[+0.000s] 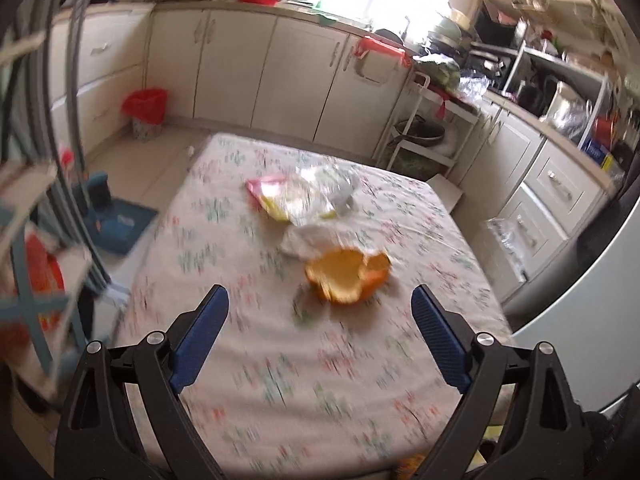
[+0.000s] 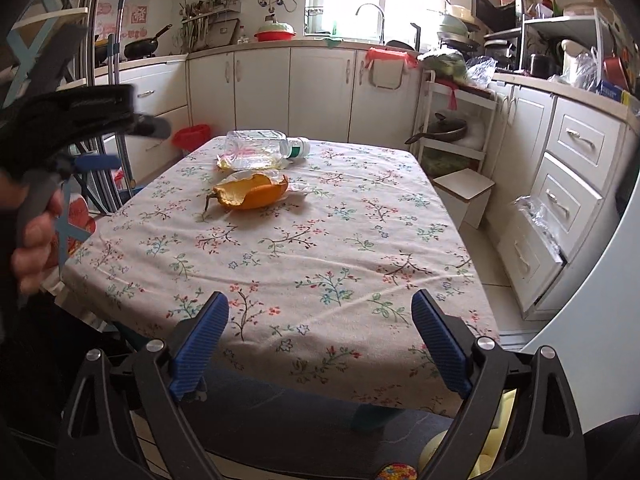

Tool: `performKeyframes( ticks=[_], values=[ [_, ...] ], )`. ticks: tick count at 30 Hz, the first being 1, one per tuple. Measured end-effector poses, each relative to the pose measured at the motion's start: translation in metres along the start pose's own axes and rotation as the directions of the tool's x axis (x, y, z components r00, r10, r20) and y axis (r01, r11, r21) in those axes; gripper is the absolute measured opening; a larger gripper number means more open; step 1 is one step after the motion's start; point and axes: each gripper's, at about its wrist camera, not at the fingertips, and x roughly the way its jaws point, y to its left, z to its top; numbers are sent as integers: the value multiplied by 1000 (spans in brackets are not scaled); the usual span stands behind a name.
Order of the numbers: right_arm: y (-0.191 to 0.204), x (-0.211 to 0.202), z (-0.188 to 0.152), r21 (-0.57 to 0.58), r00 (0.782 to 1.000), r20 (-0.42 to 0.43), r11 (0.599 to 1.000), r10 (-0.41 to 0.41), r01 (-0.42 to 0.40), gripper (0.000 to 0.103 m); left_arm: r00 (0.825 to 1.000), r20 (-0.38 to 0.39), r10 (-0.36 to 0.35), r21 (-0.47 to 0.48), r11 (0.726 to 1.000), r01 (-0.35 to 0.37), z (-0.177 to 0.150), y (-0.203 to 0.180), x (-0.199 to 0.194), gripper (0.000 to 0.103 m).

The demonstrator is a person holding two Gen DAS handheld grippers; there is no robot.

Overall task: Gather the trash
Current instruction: 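Move both open grippers back to the table, then grasp the clear plastic bottle with the left gripper while the right gripper grasps the orange peel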

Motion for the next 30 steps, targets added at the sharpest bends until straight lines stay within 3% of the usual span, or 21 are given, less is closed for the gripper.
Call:
performKeyframes(
  ticks=[9,16,20,23,25,26,29,30],
  values=[
    [8,39,18,60,995,-43,994,89,-87,89,996,-44,78,233,970,-66,66,-4,102,89],
    [17,85,47,166,981,-74,972,180,-166,89,992,-44,116,394,915,-89,87,-30,165,89],
    [19,109,65,207,976,-85,962,199,-178,89,989,-48,142,453,886,-105,91,-41,188,89],
    [19,129,79,253,972,-100,950,213,-183,89,990,-61,125,446,891,-85,98,-41,198,88],
    [24,144,89,261,970,-114,948,217,-182,89,991,-91,102,439,897,-52,100,-40,204,76],
    [26,150,93,263,968,-124,948,216,-178,89,989,-111,98,437,898,-40,101,-39,208,65],
    [32,171,101,279,961,-158,944,227,-177,84,984,-164,65,391,920,5,105,-30,214,55],
    [34,179,102,286,956,-171,941,238,-183,77,984,-171,54,373,928,14,108,-27,214,53]
  ],
)
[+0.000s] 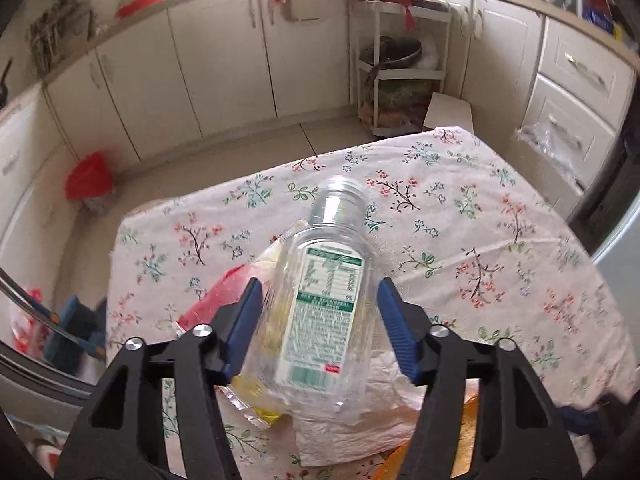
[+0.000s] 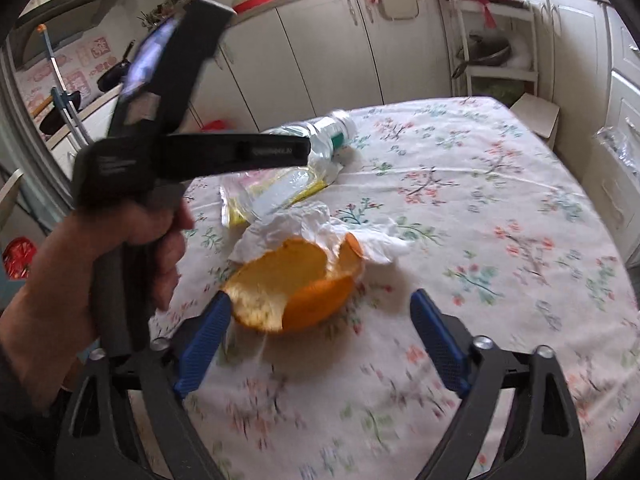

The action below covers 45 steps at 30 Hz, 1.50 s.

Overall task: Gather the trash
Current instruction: 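Grasp the clear plastic bottle with the left gripper while the right gripper grasps the orange peel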

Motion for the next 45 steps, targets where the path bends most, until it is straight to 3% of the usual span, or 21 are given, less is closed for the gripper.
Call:
performKeyframes(
  ticks=[2,3,12,19,22,28,36,41,45],
  values=[
    [0,10,0,5,999,-32,1000,6,-6,56,1000,-1,-22,-26,999,22,0,5,-1,52],
    [0,13,0,6,999,-43,1000,8,-8,40,1000,-1,-31,-39,999,31,0,8,-3,52],
    [-21,-27,-29,-8,999,-49,1000,18,-18,6,990,70,-118,-176,976,129,-15,34,-53,51],
    [-54,-74,-57,26,999,-28,999,-25,26,5,983,113,-143,-187,969,162,-57,35,-113,51],
    [-68,-90,-66,54,999,-19,998,-42,43,5,985,81,-150,-195,967,163,-89,32,-129,51],
    [-84,-104,-78,77,999,-26,996,-46,48,5,990,-67,-123,-113,987,115,-138,11,-128,52],
    [-101,-96,-79,139,999,-29,990,-12,16,6,993,-89,-73,-23,997,72,-139,-14,-120,54],
    [-102,-89,-79,147,1000,-29,989,-4,8,11,991,-135,6,39,999,-1,-142,-26,-107,53],
    [-98,-87,-77,123,1000,-12,992,-11,13,9,993,-114,10,52,999,-4,-140,-31,-107,52]
  ],
)
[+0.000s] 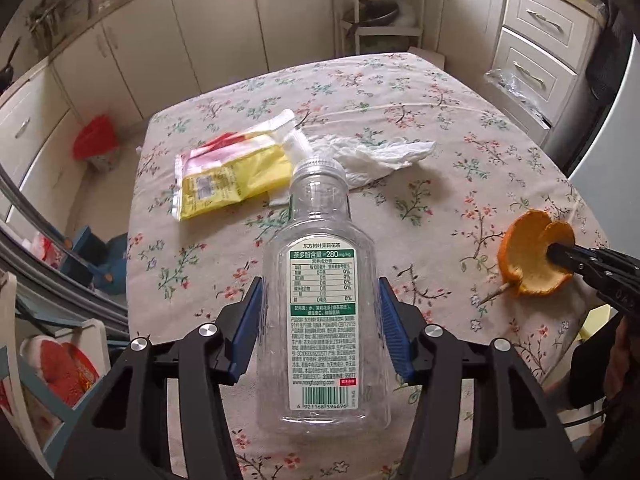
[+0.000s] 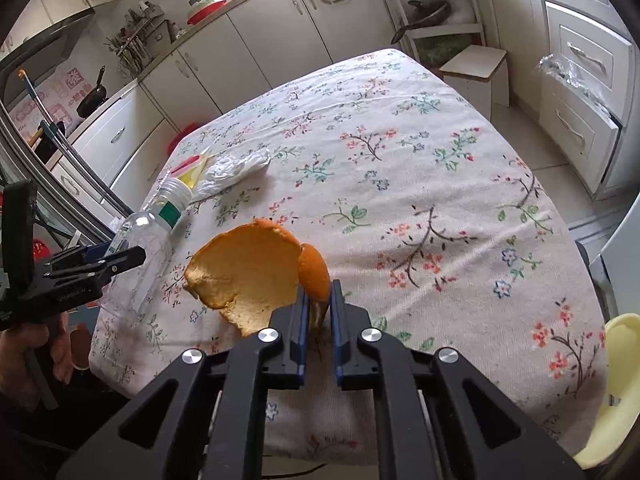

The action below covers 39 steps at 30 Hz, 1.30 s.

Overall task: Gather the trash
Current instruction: 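Grasp the clear plastic bottle with the left gripper while the right gripper grasps the orange peel, then carry the bottle and peel to the yellow bin and open both grippers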

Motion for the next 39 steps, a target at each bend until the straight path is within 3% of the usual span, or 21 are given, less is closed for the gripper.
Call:
performKeyframes(
  ticks=[5,10,16,30,36,39],
  values=[
    [14,-16,0,-84,998,55,996,-33,38,6,995,98,-36,1,999,36,8,-12,-17,52],
    [13,-41,-1,-123,990,120,988,-78,93,5,964,243,-104,23,995,102,14,-34,-41,52],
    [-13,-76,-2,-98,973,184,983,-138,158,5,933,337,-126,86,991,102,20,-79,-57,52],
    [-110,-151,-26,99,918,266,956,-294,278,5,912,308,-270,259,946,192,14,-209,-46,52],
    [-157,-174,-38,203,889,263,922,-376,330,5,907,284,-311,318,923,217,7,-251,-40,52],
    [-180,-180,-45,255,863,240,886,-445,386,5,903,275,-329,341,912,228,7,-265,-38,52]
  ],
)
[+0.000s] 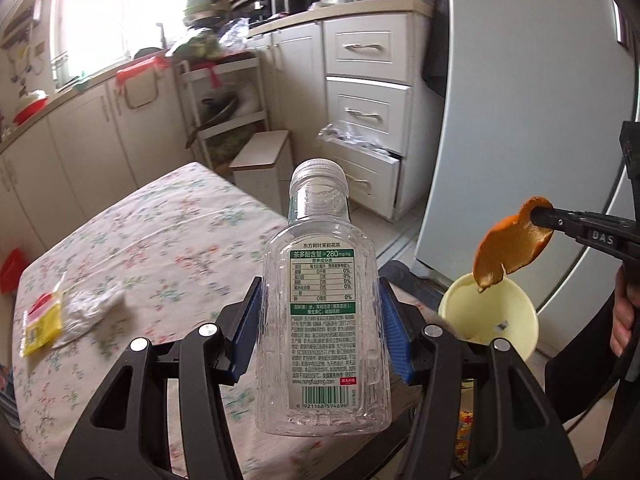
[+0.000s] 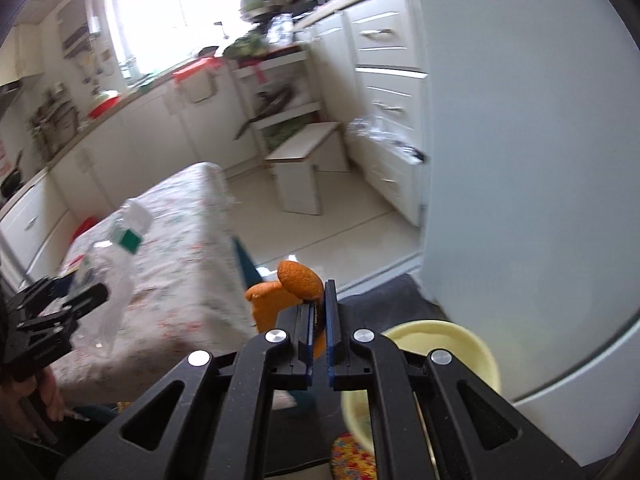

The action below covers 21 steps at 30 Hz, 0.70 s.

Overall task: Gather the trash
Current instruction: 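Carry the bottle and peel to the yellow bin and open both grippers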

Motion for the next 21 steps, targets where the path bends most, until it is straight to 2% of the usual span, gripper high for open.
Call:
performKeyframes(
  ticks=[5,7,8,10,12,16,18,20,21],
  values=[
    [-30,20,-11,55,992,-83,993,-100,105,5,999,-1,-48,21,999,48,9,-22,10,52],
    [-41,35,-16,79,977,-170,987,-128,143,8,998,-4,-70,27,997,70,13,-34,15,52],
    [-48,40,-20,109,971,-202,983,-126,150,16,997,-6,-78,32,996,78,15,-40,18,52],
    [-57,37,-22,169,973,-200,974,-113,148,36,995,-8,-101,41,994,101,18,-53,22,52],
    [-59,25,-17,199,982,-160,971,-103,134,39,991,-10,-134,50,990,134,22,-70,24,52],
    [-54,-24,0,220,997,13,973,-76,71,49,981,-26,-193,55,980,194,27,-102,33,52],
    [-48,-49,5,195,994,95,980,-51,31,53,975,-42,-219,57,973,221,28,-115,40,52],
    [-38,-74,3,146,983,180,989,-23,-4,59,960,-77,-270,64,959,275,34,-132,53,52],
    [-33,-84,0,122,977,212,992,-6,-21,61,946,-103,-308,71,946,316,37,-143,60,53]
  ],
)
